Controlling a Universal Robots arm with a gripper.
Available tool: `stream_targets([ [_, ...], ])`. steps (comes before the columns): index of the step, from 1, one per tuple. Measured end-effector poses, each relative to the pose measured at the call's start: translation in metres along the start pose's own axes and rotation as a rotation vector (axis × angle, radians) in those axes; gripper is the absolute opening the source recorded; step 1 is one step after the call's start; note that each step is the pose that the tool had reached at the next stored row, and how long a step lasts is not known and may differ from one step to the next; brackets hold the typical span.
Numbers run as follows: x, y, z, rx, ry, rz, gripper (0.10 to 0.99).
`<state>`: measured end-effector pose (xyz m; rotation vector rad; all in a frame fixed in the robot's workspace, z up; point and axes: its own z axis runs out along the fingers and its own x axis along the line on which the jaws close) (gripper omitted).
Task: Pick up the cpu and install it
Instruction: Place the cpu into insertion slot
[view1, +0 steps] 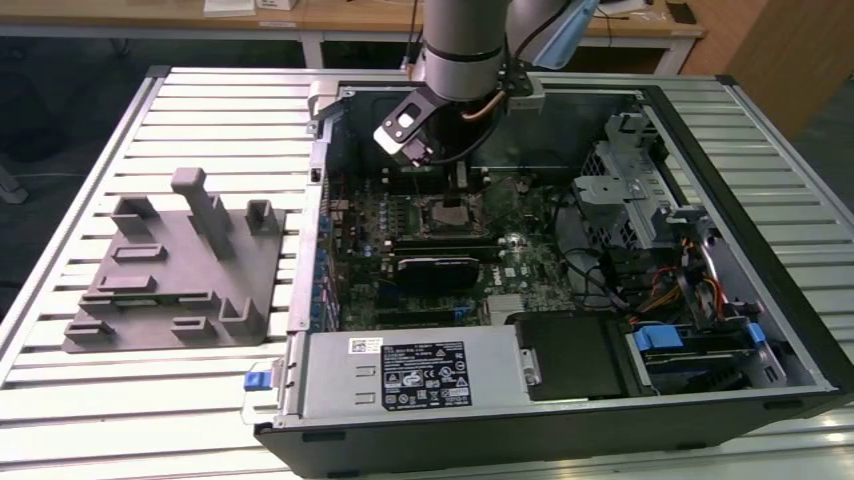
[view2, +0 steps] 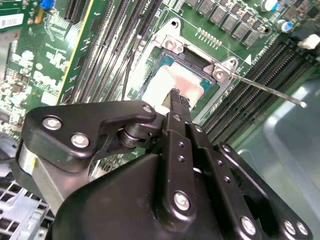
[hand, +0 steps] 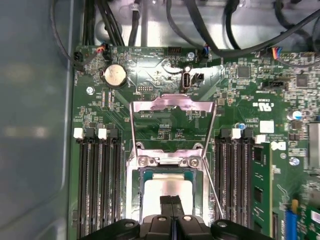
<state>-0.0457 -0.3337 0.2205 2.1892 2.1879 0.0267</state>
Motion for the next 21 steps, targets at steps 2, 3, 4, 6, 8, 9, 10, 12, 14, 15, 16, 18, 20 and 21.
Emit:
stream_targets([
  [2,-0.0001,0.0003,-0.0058,0.000,-0.0002,0.000,0.106],
  [3,-0.0002,0.0004,-0.0084,0.000,0.0000,0.000,0.106],
  [4,-0.0002,0.0005,-0.0112,0.000,-0.0001,0.000,0.106],
  [6,-0.0003,0.0008,-0.0167,0.000,-0.0001,0.000,0.106],
  [8,-0.0005,0.0010,-0.0227,0.000,0.0000,0.000,0.106],
  [9,-0.0005,0.0012,-0.0257,0.000,0.0001,0.000,0.106],
  [10,-0.0006,0.0013,-0.0287,0.000,-0.0001,0.000,0.106],
  [12,-0.0007,0.0015,-0.0344,0.000,-0.0001,0.000,0.106],
  [14,-0.0008,0.0018,-0.0399,0.000,0.0000,0.000,0.106],
  [15,-0.0009,0.0019,-0.0422,0.000,0.0000,0.000,0.106],
  [16,-0.0009,0.0020,-0.0442,0.000,-0.0001,0.000,0.106],
  [18,-0.0010,0.0021,-0.0474,0.000,-0.0002,0.000,0.106],
  [20,-0.0010,0.0022,-0.0482,0.000,0.0001,0.000,0.106],
  [21,-0.0010,0.0020,-0.0482,0.000,0.0002,0.000,0.106],
])
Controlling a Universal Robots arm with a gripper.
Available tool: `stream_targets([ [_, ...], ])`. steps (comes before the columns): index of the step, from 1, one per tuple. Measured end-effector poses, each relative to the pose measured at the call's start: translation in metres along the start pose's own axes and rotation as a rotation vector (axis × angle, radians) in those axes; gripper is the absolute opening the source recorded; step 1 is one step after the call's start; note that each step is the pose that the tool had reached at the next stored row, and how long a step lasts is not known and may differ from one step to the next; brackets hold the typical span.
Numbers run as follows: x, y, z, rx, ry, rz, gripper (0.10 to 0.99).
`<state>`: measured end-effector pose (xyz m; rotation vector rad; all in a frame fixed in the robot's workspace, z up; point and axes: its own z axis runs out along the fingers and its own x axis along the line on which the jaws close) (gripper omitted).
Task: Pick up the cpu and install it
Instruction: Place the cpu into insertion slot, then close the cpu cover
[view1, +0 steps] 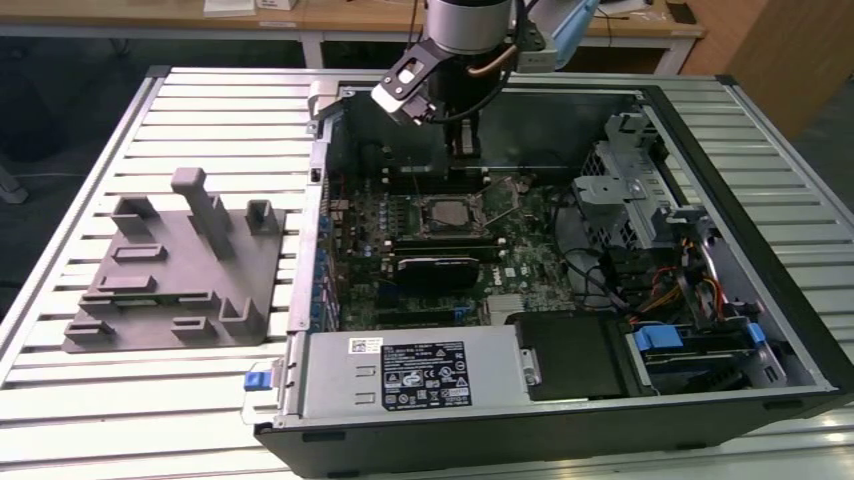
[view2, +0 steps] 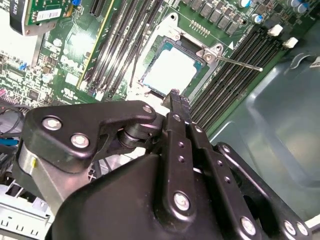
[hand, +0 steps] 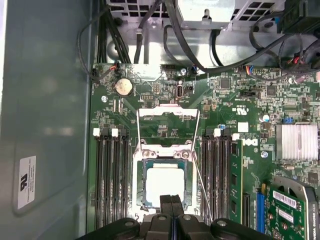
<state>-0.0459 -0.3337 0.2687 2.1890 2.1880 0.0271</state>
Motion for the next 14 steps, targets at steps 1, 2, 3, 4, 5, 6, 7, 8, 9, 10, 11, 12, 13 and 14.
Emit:
stream_targets([
  [1,0.0000,-0.0001,0.0000,0.000,0.0000,0.000,0.106],
  [2,0.0000,-0.0001,0.0000,0.000,-0.0001,0.000,0.106],
  [3,0.0000,-0.0001,-0.0001,0.000,-0.0002,0.000,0.106],
  [4,0.0000,-0.0001,-0.0001,0.000,-0.0002,0.000,0.106],
  [5,0.0000,-0.0002,-0.0001,0.000,-0.0002,0.000,0.106],
  [6,0.0000,-0.0001,-0.0001,0.000,-0.0002,0.000,0.106],
  [7,0.0000,-0.0002,-0.0001,-0.001,-0.0002,0.000,0.106],
  [8,0.0000,-0.0002,-0.0001,-0.002,-0.0002,0.000,0.106],
  [9,0.0000,-0.0001,-0.0001,-0.002,-0.0002,0.000,0.106],
  [10,0.0000,-0.0001,-0.0001,-0.002,-0.0003,0.000,0.106],
  [11,0.0000,-0.0002,-0.0001,-0.002,-0.0003,0.000,0.106],
  [12,0.0000,-0.0001,-0.0001,-0.002,-0.0003,0.000,0.106],
  [13,0.0000,-0.0001,-0.0001,-0.002,-0.0002,0.000,0.106],
  [14,0.0000,-0.0001,-0.0001,-0.002,-0.0003,0.000,0.106],
])
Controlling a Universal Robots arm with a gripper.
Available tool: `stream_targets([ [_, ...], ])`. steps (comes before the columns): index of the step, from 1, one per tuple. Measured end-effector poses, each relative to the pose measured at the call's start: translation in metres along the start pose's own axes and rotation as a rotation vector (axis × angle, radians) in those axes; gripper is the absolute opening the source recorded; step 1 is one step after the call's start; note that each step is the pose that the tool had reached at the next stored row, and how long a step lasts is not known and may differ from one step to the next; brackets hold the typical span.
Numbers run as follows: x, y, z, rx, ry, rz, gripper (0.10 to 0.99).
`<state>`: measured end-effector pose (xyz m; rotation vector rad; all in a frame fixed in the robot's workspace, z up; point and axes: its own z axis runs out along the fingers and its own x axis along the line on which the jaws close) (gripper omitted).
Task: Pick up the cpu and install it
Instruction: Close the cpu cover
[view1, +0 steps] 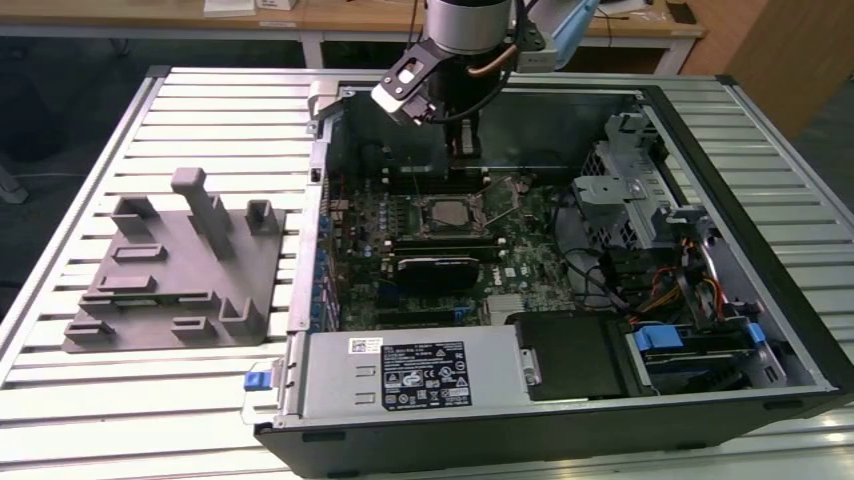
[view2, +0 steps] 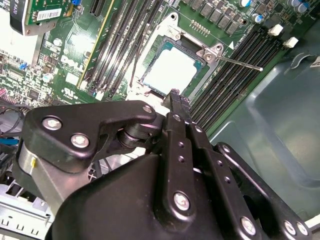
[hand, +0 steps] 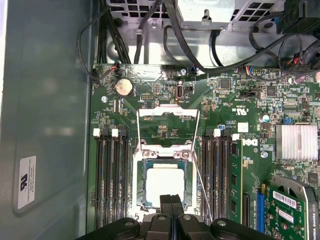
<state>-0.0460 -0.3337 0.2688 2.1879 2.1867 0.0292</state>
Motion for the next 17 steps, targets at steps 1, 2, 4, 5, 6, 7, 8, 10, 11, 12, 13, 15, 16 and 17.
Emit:
stream_targets([
  [1,0.0000,0.0002,0.0000,0.000,-0.0001,0.000,0.106],
  [2,0.0000,0.0006,0.0000,0.000,-0.0002,0.000,0.106],
  [4,0.0000,0.0020,0.0001,0.000,-0.0001,0.000,0.106],
  [5,0.0000,0.0028,0.0001,0.000,0.0000,0.000,0.106],
  [6,0.0000,0.0039,0.0002,0.000,0.0000,0.000,0.106],
  [7,0.0000,0.0051,0.0002,0.000,0.0000,0.000,0.106],
  [8,0.0000,0.0064,0.0003,0.000,0.0000,0.000,0.106],
  [10,0.0000,0.0089,0.0004,0.000,0.0000,0.000,0.106],
  [11,0.0000,0.0104,0.0005,0.000,0.0001,0.000,0.106],
  [12,0.0000,0.0120,0.0006,0.000,0.0000,0.000,0.106],
  [13,0.0000,0.0135,0.0006,0.000,0.0000,0.000,0.106],
  [15,0.0000,0.0163,0.0008,0.000,0.0000,0.000,0.106],
  [16,0.0000,0.0176,0.0008,0.000,0.0000,0.000,0.106],
  [17,0.0000,0.0190,0.0009,0.000,0.0000,0.000,0.106],
])
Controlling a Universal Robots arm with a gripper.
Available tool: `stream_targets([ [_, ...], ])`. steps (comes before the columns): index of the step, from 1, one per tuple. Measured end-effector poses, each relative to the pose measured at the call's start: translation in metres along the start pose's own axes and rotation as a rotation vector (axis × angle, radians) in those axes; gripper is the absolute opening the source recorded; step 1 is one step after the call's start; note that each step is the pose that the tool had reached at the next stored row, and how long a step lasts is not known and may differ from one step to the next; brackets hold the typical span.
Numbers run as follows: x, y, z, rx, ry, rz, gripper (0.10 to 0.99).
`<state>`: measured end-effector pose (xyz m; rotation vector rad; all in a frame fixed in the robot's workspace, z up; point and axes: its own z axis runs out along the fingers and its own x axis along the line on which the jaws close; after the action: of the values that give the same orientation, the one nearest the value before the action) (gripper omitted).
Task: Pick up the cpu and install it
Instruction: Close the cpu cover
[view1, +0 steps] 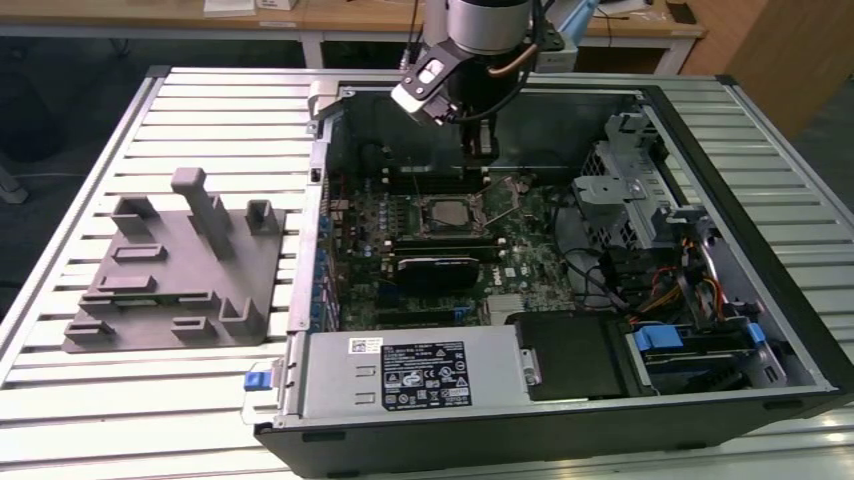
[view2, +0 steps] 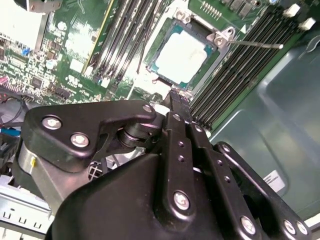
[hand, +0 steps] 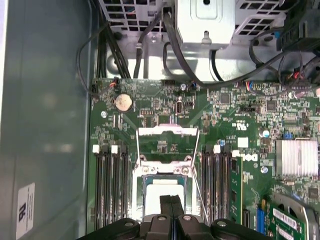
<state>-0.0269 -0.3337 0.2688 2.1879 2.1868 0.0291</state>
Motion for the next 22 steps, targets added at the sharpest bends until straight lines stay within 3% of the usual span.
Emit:
stream_targets([
  [22,0.0000,0.0312,0.0015,0.000,-0.0001,0.000,0.106],
])
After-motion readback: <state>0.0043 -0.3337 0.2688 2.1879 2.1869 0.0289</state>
